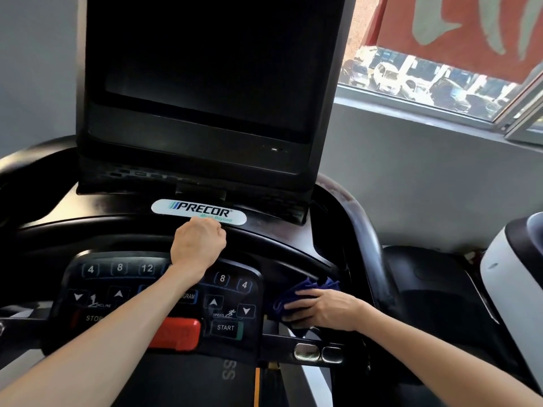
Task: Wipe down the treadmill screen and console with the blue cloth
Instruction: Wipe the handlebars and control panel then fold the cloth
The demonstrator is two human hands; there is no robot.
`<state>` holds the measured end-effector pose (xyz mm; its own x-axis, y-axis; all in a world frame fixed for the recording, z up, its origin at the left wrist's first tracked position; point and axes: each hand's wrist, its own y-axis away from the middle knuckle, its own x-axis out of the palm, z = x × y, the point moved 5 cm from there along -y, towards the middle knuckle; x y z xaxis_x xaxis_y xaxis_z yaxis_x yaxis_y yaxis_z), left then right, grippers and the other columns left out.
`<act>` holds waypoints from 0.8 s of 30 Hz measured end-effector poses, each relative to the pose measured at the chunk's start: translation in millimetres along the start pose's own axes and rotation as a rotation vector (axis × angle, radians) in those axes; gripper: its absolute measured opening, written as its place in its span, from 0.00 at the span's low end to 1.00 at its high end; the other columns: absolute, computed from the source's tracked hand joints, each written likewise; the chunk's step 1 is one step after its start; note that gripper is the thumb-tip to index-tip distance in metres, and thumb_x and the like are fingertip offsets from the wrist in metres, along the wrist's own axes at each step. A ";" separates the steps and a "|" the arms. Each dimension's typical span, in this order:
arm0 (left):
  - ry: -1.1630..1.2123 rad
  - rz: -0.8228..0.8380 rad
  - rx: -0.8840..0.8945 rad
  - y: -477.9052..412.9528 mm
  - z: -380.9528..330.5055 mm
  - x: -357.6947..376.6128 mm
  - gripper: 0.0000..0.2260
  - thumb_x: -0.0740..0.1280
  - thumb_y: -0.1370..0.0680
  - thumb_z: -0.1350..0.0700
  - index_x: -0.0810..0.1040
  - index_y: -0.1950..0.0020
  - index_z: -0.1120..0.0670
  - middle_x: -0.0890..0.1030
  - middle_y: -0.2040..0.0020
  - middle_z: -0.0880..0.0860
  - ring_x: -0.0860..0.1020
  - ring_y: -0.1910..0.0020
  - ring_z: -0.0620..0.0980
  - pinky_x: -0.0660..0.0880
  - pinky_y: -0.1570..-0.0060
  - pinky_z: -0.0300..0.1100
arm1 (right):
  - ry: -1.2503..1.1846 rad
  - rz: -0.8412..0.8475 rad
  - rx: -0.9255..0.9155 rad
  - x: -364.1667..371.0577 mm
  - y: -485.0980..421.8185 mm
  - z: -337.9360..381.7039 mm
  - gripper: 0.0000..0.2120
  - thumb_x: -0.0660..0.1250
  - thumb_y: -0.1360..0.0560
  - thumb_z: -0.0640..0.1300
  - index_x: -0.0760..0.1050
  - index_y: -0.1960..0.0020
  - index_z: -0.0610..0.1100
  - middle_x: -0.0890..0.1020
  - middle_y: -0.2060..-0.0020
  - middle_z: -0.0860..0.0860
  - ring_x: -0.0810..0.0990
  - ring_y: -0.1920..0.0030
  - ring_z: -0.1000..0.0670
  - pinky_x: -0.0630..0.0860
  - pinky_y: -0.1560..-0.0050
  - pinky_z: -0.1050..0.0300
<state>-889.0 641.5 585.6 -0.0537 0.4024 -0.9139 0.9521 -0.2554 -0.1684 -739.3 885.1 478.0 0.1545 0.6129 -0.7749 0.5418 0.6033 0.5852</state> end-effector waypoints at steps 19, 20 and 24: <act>-0.010 -0.021 -0.007 -0.5 1.9 0.7 0.15 0.60 0.23 0.57 0.68 0.70 0.55 0.67 0.75 0.47 0.66 0.76 0.46 0.64 0.70 0.39 | -0.588 -0.771 0.735 -62.3 -26.8 -19.9 0.33 0.58 0.27 0.36 0.56 0.25 0.53 0.58 0.25 0.55 0.53 0.24 0.51 0.52 0.26 0.48; -0.015 -0.021 -0.003 -0.9 1.5 0.8 0.15 0.60 0.24 0.58 0.68 0.71 0.55 0.66 0.76 0.47 0.65 0.76 0.45 0.64 0.71 0.39 | -0.674 -0.828 0.903 -45.5 -16.9 -16.6 0.31 0.56 0.27 0.37 0.58 0.26 0.52 0.61 0.26 0.53 0.55 0.25 0.50 0.54 0.28 0.47; -0.033 -0.013 0.012 -1.4 1.4 1.8 0.16 0.60 0.24 0.58 0.66 0.72 0.55 0.65 0.76 0.47 0.64 0.77 0.45 0.65 0.71 0.39 | -0.945 -0.948 1.373 13.1 23.1 6.4 0.24 0.53 0.25 0.42 0.63 0.28 0.42 0.68 0.30 0.43 0.63 0.28 0.42 0.54 0.28 0.51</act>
<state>-890.8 641.4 583.7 -0.0761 0.3768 -0.9231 0.9476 -0.2607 -0.1846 -719.5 903.7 479.8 -0.4638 -0.3474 -0.8150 0.8168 -0.5240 -0.2415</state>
